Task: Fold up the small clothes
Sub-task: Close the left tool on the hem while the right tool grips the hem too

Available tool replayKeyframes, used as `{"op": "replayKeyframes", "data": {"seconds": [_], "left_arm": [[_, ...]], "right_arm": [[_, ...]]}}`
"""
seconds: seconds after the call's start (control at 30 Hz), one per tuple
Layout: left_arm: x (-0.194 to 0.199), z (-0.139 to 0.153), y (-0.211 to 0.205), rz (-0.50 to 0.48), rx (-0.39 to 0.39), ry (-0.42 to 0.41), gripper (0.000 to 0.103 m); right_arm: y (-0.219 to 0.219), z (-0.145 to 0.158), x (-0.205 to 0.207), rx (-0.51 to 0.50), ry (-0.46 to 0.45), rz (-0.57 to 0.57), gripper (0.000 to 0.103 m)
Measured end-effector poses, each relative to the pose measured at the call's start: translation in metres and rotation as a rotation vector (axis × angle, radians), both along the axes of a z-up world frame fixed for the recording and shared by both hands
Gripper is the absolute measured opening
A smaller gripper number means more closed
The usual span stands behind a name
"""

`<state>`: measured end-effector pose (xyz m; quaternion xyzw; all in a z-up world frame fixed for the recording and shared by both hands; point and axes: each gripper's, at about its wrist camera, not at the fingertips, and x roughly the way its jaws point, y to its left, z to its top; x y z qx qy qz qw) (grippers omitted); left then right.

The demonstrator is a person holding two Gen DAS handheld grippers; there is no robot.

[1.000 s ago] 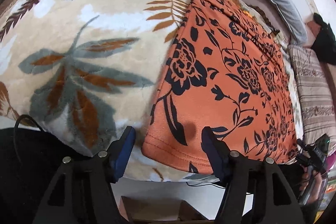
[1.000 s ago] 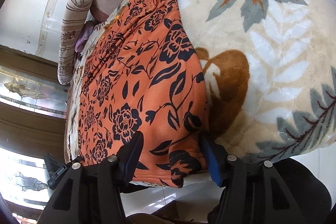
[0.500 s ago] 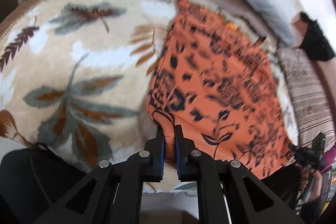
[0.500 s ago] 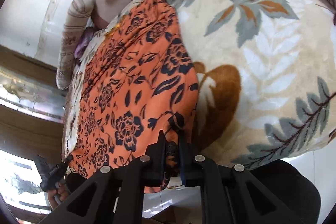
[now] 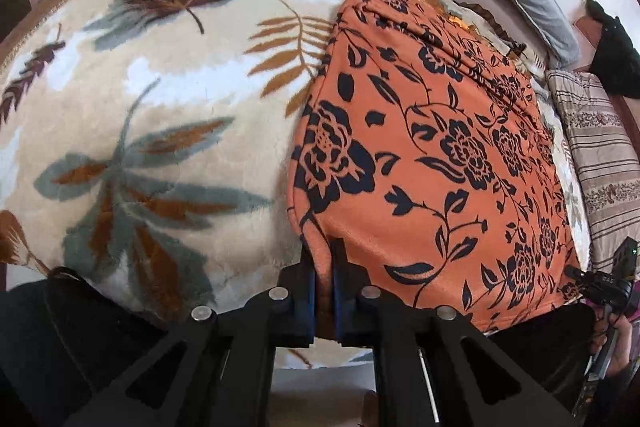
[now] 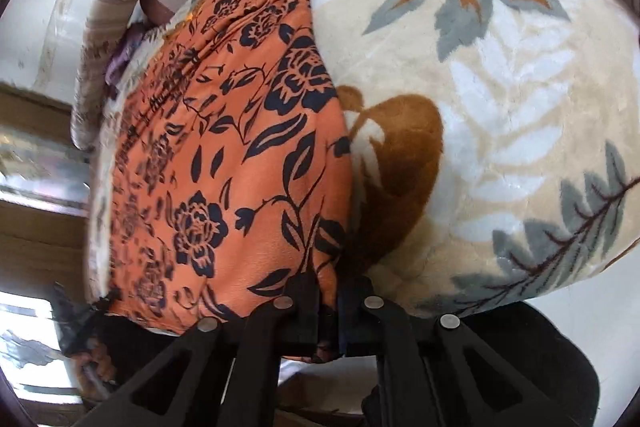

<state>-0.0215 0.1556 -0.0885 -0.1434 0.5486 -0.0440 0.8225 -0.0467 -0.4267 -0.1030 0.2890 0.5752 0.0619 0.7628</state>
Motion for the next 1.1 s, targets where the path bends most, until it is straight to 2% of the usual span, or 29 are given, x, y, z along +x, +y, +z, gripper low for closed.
{"op": "replayKeyframes", "data": {"seconds": [0.53, 0.83, 0.97, 1.1], "left_arm": [[0.005, 0.012, -0.011, -0.015, 0.072, -0.044, 0.007], [0.005, 0.009, -0.01, -0.017, 0.069, -0.044, 0.007], [0.004, 0.016, -0.007, -0.019, 0.053, -0.066, 0.007], [0.007, 0.013, -0.009, -0.024, 0.065, -0.053, 0.007]], "right_arm": [[0.004, -0.001, 0.001, -0.004, -0.002, 0.001, 0.007], [0.004, -0.002, 0.002, 0.005, 0.001, 0.003, 0.007], [0.003, 0.001, 0.003, 0.048, -0.013, 0.001, 0.007], [0.003, 0.001, 0.004, 0.071, -0.018, 0.001, 0.007]]}}
